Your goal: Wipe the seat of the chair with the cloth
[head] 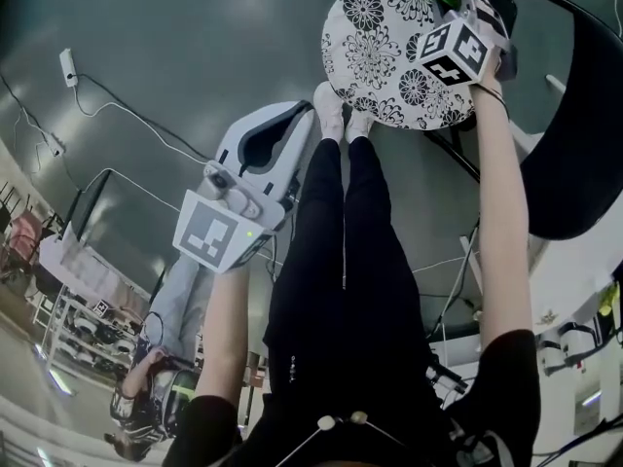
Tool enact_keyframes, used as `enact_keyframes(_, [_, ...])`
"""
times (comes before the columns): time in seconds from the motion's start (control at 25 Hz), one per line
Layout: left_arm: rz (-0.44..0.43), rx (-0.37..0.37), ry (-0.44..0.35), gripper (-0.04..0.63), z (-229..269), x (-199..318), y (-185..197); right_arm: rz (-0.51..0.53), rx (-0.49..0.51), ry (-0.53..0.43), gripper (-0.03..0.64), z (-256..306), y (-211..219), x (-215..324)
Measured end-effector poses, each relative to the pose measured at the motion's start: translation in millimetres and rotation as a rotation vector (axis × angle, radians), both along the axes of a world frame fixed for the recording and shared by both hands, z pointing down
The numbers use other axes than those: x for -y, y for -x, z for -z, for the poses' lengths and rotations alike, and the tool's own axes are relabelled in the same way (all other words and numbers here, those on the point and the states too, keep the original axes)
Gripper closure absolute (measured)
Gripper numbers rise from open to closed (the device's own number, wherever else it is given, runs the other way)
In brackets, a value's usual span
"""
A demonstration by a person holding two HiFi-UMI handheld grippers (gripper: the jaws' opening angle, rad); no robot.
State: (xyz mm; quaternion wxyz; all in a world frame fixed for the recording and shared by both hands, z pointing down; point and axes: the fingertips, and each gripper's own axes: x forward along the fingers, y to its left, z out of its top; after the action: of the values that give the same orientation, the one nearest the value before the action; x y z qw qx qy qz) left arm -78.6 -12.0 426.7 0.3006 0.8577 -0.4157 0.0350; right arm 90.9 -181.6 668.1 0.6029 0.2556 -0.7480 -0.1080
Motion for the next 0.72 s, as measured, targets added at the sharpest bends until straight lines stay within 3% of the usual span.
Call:
enact_keyframes(0.12, [0.019, 0.006, 0.010, 0.591, -7.2, 5.7, 0.8, 0.174, -0.059, -0.019, 0.561, -9.3, 22.4, -6.3])
enact_keyframes(0.2, [0.025, 0.015, 0.015, 0.591, -11.2, 9.0, -0.5, 0.238, -0.062, -0.006, 0.561, -15.7, 38.4, -13.3])
enact_keyframes(0.44, [0.029, 0.022, 0.030, 0.591, -13.0, 14.8, -4.9, 0.272, -0.038, 0.061, 0.561, -37.1, 62.8, -27.7])
enact_keyframes(0.72, [0.028, 0.023, 0.053, 0.591, -17.3, 13.9, -5.8, 0.368, -0.090, 0.087, 0.561, -51.7, 61.1, -51.4])
